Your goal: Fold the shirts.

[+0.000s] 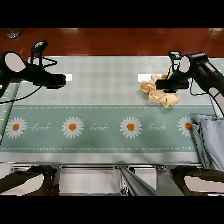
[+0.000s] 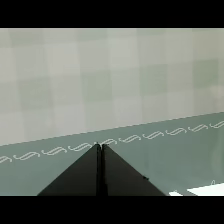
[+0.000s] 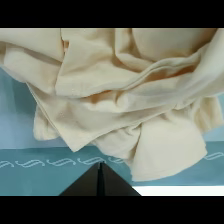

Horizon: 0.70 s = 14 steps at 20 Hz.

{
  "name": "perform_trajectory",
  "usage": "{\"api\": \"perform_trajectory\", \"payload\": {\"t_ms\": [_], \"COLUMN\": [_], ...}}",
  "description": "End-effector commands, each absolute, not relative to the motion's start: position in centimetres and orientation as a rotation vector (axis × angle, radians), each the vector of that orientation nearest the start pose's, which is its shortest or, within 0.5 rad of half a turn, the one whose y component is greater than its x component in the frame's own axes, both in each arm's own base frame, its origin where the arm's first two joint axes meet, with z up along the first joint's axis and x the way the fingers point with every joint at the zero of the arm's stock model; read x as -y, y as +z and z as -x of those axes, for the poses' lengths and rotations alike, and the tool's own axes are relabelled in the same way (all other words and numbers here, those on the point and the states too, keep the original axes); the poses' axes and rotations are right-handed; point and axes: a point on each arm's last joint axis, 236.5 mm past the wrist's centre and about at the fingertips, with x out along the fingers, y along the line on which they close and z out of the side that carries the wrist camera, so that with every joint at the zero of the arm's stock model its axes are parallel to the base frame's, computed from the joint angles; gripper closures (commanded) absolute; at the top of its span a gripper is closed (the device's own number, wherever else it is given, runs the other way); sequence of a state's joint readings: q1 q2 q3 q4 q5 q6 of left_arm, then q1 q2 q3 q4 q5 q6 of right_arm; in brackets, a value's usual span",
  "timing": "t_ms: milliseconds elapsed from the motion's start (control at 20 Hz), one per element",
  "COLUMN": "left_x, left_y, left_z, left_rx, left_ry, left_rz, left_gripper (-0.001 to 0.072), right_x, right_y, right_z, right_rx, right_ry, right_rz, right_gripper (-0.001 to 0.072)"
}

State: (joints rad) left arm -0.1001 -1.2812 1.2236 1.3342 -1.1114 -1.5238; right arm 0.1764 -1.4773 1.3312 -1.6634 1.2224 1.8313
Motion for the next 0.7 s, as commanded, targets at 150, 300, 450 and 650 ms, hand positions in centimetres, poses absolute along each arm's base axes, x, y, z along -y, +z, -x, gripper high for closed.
{"api": "perform_trajectory", "payload": {"t_ms": [150, 300, 450, 650], "left_x": [9.1, 8.9, 8.6, 6.8], "left_y": [4.2, 5.8, 7.2, 7.6], "left_z": [-40.6, -43.9, -46.2, -48.9], "left_rx": [-1.15, -0.997, -0.882, -0.788], "left_ry": [-0.24, -0.22, -0.202, -0.154], "left_rz": [0.121, 0.133, 0.14, 0.127], "left_gripper": [0.0681, 0.0681, 0.0604, 0.0002], "right_x": [-5.8, -5.9, -4.0, 1.9], "right_y": [-1.3, -0.5, 2.0, 2.2], "right_z": [-41.6, -44.3, -48.9, -51.8], "right_rx": [-1.328, -1.208, -0.986, -0.869], "right_ry": [-0.065, -0.048, -0.089, -0.28], "right_rz": [-0.032, -0.029, 0.058, -0.123], "right_gripper": [0.0685, 0.0684, 0.0292, 0.0079]}}
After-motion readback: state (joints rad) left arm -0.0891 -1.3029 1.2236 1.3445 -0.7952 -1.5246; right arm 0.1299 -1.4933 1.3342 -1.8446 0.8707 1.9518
